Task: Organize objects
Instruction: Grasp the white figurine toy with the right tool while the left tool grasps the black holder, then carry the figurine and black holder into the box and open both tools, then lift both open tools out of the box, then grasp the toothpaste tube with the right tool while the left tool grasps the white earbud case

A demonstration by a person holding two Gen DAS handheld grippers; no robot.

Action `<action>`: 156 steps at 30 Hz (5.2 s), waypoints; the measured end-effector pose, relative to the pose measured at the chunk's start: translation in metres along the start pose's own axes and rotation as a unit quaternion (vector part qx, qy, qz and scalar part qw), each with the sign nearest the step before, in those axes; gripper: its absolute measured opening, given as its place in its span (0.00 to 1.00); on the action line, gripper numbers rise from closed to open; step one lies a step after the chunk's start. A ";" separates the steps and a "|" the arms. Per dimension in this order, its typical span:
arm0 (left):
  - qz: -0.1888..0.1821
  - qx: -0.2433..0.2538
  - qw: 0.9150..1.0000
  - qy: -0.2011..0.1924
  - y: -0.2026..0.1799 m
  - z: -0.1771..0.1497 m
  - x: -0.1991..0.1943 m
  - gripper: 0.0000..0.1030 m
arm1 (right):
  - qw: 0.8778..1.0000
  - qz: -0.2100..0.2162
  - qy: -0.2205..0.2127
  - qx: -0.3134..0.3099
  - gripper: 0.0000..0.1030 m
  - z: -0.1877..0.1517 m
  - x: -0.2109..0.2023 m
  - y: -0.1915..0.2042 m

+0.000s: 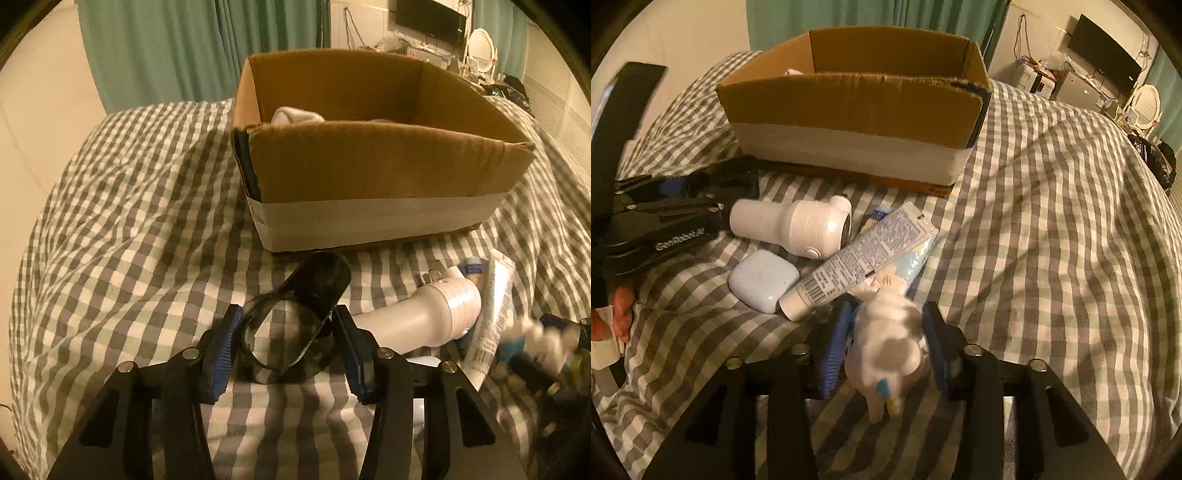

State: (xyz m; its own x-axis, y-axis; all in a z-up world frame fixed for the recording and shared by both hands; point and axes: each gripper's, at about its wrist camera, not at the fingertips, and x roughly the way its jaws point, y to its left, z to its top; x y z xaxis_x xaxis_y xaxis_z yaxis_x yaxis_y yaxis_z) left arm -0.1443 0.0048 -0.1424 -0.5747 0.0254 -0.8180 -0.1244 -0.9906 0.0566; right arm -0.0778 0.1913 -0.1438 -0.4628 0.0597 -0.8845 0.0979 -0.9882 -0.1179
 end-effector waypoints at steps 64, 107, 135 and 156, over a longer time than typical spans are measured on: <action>-0.054 0.023 0.990 -0.129 -0.001 0.203 -0.049 0.29 | 0.988 0.043 -0.149 0.013 0.47 0.249 -0.035 -0.055; 0.005 0.004 0.987 -0.160 0.018 0.129 -0.182 1.00 | 0.981 0.019 -0.191 0.023 0.78 0.144 -0.181 -0.038; 0.039 -0.032 0.999 -0.009 0.009 -0.009 -0.038 1.00 | 0.998 0.030 -0.018 0.050 0.78 0.034 0.021 0.004; -0.032 0.021 0.999 0.015 -0.043 -0.031 -0.026 1.00 | 0.993 0.053 -0.041 0.093 0.28 0.015 0.008 -0.031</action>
State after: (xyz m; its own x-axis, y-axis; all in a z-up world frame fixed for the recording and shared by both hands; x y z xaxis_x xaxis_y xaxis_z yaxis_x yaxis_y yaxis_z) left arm -0.0992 0.0425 -0.1412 -0.5399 0.0840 -0.8376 -0.1947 -0.9805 0.0272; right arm -0.0971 0.2202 -0.1404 -0.5290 -0.0494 -0.8472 -0.0108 -0.9978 0.0650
